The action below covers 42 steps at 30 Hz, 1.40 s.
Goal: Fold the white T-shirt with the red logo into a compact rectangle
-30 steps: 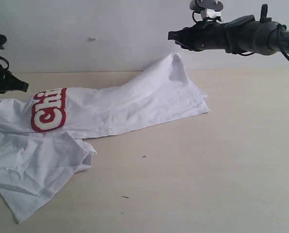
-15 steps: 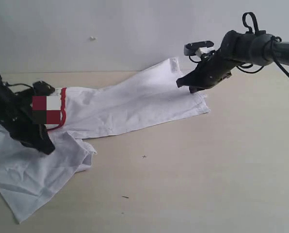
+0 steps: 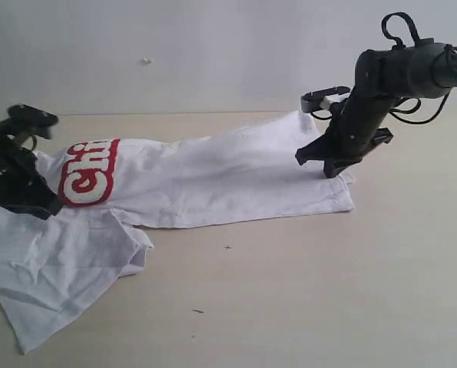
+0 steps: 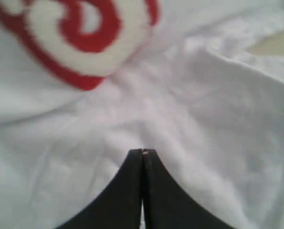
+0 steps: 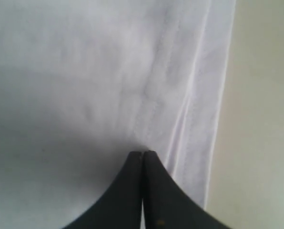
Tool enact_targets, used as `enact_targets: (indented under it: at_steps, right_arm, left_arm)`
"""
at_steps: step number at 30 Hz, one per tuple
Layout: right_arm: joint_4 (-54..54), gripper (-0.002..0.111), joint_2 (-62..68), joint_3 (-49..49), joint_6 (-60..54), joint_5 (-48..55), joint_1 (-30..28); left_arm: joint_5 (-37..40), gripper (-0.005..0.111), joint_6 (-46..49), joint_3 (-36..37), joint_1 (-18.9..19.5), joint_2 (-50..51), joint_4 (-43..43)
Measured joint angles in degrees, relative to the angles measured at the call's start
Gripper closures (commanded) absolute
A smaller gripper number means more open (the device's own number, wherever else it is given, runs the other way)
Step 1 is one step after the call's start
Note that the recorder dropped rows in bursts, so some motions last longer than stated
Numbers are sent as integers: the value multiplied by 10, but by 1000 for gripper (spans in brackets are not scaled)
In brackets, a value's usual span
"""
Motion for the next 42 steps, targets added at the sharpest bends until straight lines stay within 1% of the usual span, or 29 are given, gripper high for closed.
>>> enact_targets:
  at_steps: [3,6,9,11,15,18,22,25,27,29,30,33,35,38,42]
  right_arm:
    - [-22,108,-49,78,14,-22,9]
    - [-19,108,-97,149,19,-14,14]
    - [-15,108,-141,218,24,7,16]
    - [-16,108,-164,254,33,7,17]
    - [-31,108,-196,280,53,-7,17]
    - [-33,108,-216,280,56,-24,17]
    - [-26,108,-235,280,48,-32,17]
    - [-26,108,-245,280,38,-32,17]
    - [-19,108,-252,280,35,-34,17]
    - [-5,108,-258,280,26,-39,17]
    - [7,108,-262,280,18,-39,17]
    - [38,108,-267,280,-3,-41,17]
    - [55,108,-267,280,-15,-43,17]
    - [78,108,-267,280,-33,-48,17]
    - [90,108,-267,280,-41,-67,17]
  left_arm:
    - [-10,107,-29,23,27,-28,8]
    - [-8,107,-36,44,31,-45,2]
    - [8,107,-31,64,10,-51,-5]
    - [24,107,-24,79,-18,-51,-6]
    - [53,107,-14,106,-85,-51,-3]
    - [67,107,-40,133,-120,-43,36]
    - [92,107,-93,155,-129,-26,95]
    - [134,107,-103,165,-129,-23,110]
    - [142,107,-106,169,-129,-26,112]
    - [113,107,-110,171,-130,-45,112]
    - [81,107,-113,171,-130,-60,110]
    - [-45,107,-142,170,-130,-101,93]
    - [-102,107,-161,168,-130,-105,89]
    - [-122,107,-166,168,-130,-73,86]
    - [-94,107,-150,163,-130,-3,86]
